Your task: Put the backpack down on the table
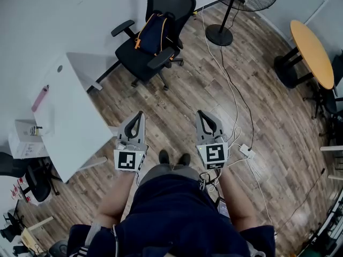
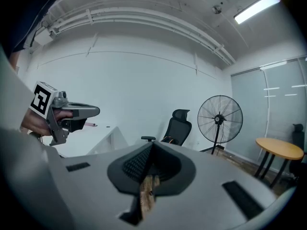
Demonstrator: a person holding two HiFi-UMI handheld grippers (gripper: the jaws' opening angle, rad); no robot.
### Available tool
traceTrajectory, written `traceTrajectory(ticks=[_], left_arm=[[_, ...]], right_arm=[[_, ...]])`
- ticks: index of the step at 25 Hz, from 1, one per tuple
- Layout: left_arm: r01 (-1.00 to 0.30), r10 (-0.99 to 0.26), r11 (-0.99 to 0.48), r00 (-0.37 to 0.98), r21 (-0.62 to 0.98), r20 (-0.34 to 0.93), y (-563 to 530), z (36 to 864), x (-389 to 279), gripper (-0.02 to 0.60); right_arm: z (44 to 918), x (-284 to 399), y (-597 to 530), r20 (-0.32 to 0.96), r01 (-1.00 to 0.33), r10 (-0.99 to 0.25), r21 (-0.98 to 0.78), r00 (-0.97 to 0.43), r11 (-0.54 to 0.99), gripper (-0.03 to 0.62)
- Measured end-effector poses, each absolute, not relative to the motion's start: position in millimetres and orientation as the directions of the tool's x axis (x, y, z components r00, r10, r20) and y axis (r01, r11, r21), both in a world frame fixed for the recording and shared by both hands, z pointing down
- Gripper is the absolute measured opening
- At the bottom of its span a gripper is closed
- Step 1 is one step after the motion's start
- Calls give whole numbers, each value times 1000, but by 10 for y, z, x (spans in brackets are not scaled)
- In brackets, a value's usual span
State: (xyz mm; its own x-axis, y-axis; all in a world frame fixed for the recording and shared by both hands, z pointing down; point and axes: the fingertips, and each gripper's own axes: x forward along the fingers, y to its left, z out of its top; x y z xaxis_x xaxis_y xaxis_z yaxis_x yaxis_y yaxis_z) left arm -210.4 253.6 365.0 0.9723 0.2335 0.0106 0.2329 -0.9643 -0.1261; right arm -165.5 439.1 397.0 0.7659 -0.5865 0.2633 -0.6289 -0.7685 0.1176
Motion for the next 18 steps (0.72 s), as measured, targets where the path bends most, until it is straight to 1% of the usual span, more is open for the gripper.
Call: traceTrajectory(ticks=[6,8,11,15,18], left_arm=[[248,246,-963,969,-101,30,2547,3709,-2069,5],[251,249,-964,968,-88,35,2547,3735,-2056,58],[270,266,-958,963,-100,46,2578,3731,-2040,114],[290,283,-953,956,-83,80,2617,3798,-1985,218],[282,276,-956,958,-77,82,2609,3802,-1952,276]], right_arm=[[3955,-1652,4429,261,-626,-585,112,768,-772,0],[3956,-1656,4429,263,-626,-584,116,768,-771,0],[3956,-1677,4447,266,-627,-585,112,766,-771,0],[3944,-1689,4482,264,-630,-590,101,763,-770,0],[3927,-1694,4513,261,-632,-592,98,762,-769,0]])
